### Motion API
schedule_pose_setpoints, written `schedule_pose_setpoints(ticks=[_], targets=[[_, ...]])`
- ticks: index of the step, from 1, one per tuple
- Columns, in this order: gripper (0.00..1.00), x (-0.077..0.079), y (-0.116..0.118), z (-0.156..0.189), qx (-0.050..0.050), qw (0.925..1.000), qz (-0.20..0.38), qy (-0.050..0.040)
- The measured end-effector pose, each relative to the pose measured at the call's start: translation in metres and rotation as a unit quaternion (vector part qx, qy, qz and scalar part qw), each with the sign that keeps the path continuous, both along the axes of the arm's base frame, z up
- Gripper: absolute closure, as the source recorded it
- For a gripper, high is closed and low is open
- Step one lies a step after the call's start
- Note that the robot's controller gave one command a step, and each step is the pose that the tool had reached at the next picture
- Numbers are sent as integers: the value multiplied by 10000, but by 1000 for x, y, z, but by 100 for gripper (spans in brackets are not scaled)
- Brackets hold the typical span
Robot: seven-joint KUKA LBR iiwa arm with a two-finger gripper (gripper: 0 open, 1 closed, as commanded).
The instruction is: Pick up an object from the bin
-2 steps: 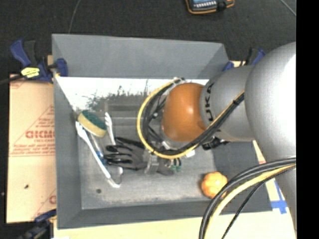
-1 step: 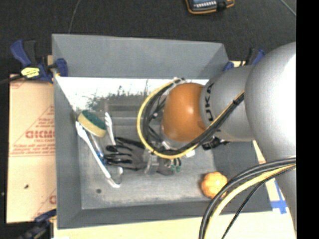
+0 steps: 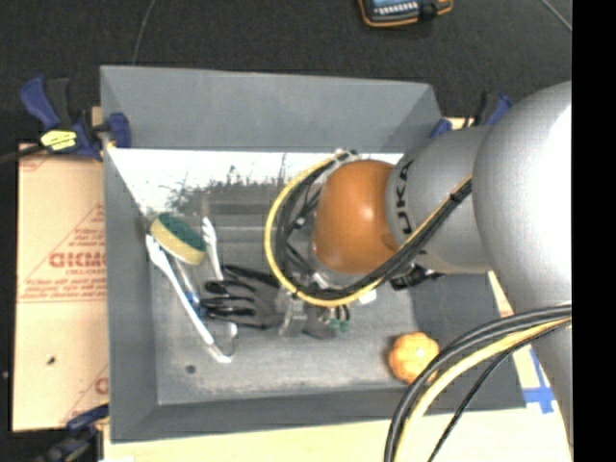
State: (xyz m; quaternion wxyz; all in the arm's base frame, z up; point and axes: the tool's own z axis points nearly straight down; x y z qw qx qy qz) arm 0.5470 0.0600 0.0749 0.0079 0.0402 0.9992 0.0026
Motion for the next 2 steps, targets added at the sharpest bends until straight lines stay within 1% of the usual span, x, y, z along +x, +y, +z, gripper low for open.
schedule_pose_setpoints(ticks=[2], targets=[[100,1,0,7,9,10000,-18,-29]])
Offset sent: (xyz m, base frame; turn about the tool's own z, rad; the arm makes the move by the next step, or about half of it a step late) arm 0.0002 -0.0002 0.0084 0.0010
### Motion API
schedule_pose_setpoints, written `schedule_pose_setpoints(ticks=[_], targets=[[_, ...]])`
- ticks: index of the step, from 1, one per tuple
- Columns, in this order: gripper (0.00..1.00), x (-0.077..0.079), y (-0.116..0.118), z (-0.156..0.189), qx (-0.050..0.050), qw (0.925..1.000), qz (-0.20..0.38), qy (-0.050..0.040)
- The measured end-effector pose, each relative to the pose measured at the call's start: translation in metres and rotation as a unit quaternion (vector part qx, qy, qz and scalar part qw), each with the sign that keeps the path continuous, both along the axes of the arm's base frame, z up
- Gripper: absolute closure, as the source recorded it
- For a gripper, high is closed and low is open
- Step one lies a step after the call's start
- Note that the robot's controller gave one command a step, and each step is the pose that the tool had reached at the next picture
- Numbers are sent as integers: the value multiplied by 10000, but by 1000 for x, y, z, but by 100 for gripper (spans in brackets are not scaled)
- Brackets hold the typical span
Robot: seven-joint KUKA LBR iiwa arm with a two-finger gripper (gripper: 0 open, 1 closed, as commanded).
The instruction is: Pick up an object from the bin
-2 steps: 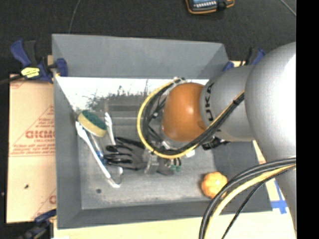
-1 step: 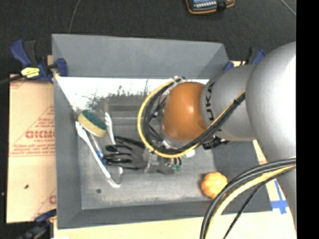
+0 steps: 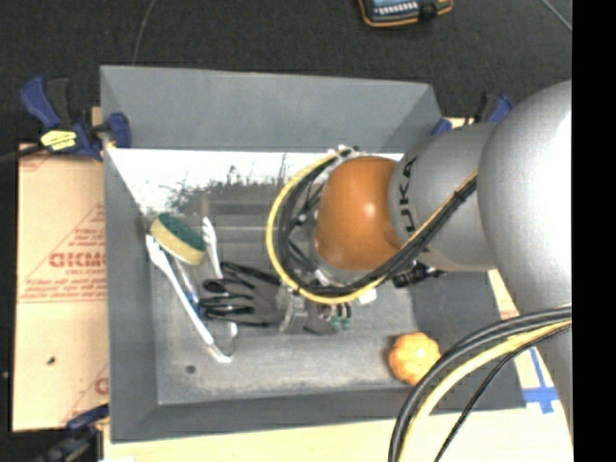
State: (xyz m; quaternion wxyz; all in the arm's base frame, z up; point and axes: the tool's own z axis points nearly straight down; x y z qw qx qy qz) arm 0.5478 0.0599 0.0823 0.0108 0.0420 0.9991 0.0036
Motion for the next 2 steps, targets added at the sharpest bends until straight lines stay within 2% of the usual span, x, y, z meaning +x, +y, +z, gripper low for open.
schedule_pose_setpoints(ticks=[2], targets=[[100,0,0,33,6,10000,-14,4]])
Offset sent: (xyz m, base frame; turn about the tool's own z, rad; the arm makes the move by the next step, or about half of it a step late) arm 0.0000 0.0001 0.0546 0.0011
